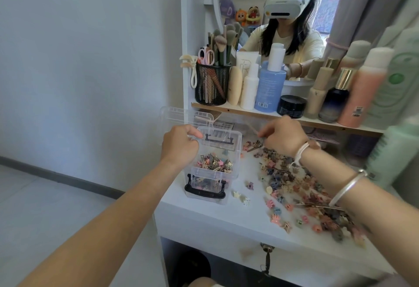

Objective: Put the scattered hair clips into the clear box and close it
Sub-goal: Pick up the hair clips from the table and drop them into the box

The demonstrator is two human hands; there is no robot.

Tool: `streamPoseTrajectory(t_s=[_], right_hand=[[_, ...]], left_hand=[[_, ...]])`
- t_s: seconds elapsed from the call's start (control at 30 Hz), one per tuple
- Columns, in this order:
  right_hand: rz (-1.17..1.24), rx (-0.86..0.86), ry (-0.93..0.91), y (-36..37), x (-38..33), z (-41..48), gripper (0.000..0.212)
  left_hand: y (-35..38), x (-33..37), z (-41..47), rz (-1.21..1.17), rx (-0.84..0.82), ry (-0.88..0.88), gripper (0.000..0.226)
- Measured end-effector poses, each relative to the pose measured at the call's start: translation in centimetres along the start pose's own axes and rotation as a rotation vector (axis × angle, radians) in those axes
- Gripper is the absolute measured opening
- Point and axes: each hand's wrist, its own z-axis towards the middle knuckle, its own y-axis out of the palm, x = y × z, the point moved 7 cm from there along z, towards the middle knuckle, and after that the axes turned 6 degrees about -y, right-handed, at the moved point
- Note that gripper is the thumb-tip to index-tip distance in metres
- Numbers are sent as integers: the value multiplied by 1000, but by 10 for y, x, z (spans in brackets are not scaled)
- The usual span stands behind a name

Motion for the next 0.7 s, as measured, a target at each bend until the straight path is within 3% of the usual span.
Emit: streamPoseTrajectory(t_s=[0.07, 0.17, 0.3, 0.37, 0.43, 0.47, 0.53, 0.6, 0.7], right_hand=[[217, 18, 1, -10, -12, -1, 24], [494, -163, -26, 5, -39, -11, 24], [446, -381, -68, 32, -61, -23, 6], [466, -351, -82, 30, -62, -19, 3], [504, -233, -74, 20, -54, -11, 14], [476, -179, -69, 17, -48, -7, 17], [201, -182, -113, 22, -37, -3, 17], [-150, -303, -187, 44, -29, -2, 32], [-362, -457, -286, 82, -19, -6, 56]], left_hand=[[0, 0, 0, -2, -1, -1, 28], [0, 0, 1, -3, -1, -1, 28], [-1, 1, -1, -7, 10, 6, 27], [-4, 0, -1, -5, 23, 15, 28], [-8, -3, 0, 1, 32, 14, 27], [-11, -5, 1, 3, 39, 12, 27], [-20, -11, 3, 10, 63, 2, 28], [-29, -16, 6, 15, 96, -13, 30], [-36, -20, 10, 21, 124, -24, 30]])
